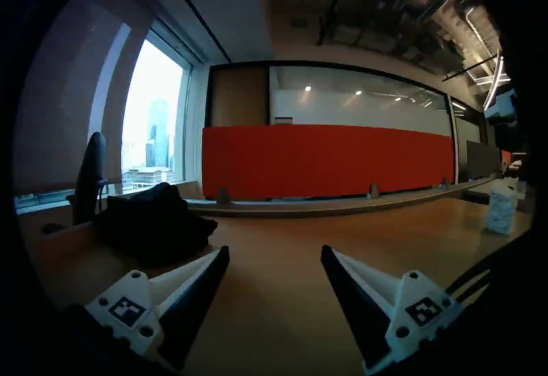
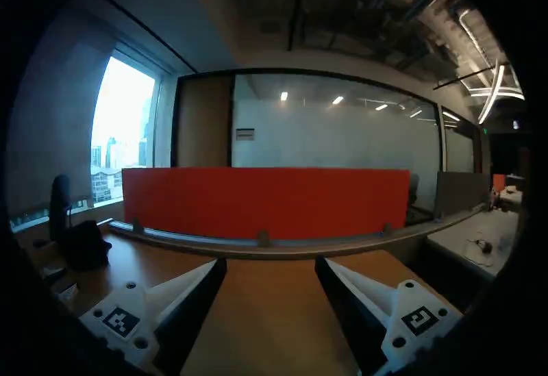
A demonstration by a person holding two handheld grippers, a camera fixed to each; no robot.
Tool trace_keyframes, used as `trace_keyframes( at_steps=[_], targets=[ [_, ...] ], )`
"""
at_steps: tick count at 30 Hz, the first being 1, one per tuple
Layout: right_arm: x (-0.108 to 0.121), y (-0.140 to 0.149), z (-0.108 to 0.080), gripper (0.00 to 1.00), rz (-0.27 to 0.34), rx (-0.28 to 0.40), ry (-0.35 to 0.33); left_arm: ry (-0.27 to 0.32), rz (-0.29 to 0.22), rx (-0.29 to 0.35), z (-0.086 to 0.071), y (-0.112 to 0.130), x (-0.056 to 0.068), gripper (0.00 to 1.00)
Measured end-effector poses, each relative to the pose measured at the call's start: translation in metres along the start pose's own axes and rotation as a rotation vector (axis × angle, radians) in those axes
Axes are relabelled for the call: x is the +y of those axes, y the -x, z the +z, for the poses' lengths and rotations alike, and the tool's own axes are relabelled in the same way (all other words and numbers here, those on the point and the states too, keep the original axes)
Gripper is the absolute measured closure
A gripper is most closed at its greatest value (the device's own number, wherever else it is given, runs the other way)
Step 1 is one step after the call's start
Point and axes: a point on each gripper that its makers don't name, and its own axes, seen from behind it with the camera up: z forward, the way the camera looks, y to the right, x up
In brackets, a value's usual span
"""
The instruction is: Fold towel
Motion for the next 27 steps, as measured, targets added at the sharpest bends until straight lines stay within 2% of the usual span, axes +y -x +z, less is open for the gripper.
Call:
trace_keyframes(
  at_steps=[8, 11, 17, 21, 27],
  targets=[
    [0.02, -0.004, 0.003, 0.0, -0.007, 0.011, 0.03, 0.0, 0.001, -0.001, 0.0, 0.001, 0.0, 0.01],
    [0.023, -0.007, 0.005, 0.0, -0.009, 0.023, 0.022, 0.0, 0.0, 0.0, 0.0, 0.001, 0.0, 0.0],
    [0.034, -0.006, 0.009, 0.0, 0.016, 0.033, 0.011, 0.0, 0.001, 0.0, 0.0, 0.0, 0.001, 0.0],
    [0.045, -0.006, 0.008, 0.0, 0.038, 0.052, 0.032, 0.0, 0.001, 0.0, 0.0, 0.0, 0.001, 0.01],
    [0.048, 0.004, 0.004, 0.01, 0.048, 0.076, 0.029, 0.0, 0.0, 0.0, 0.0, 0.0, 0.0, 0.01]
  ],
)
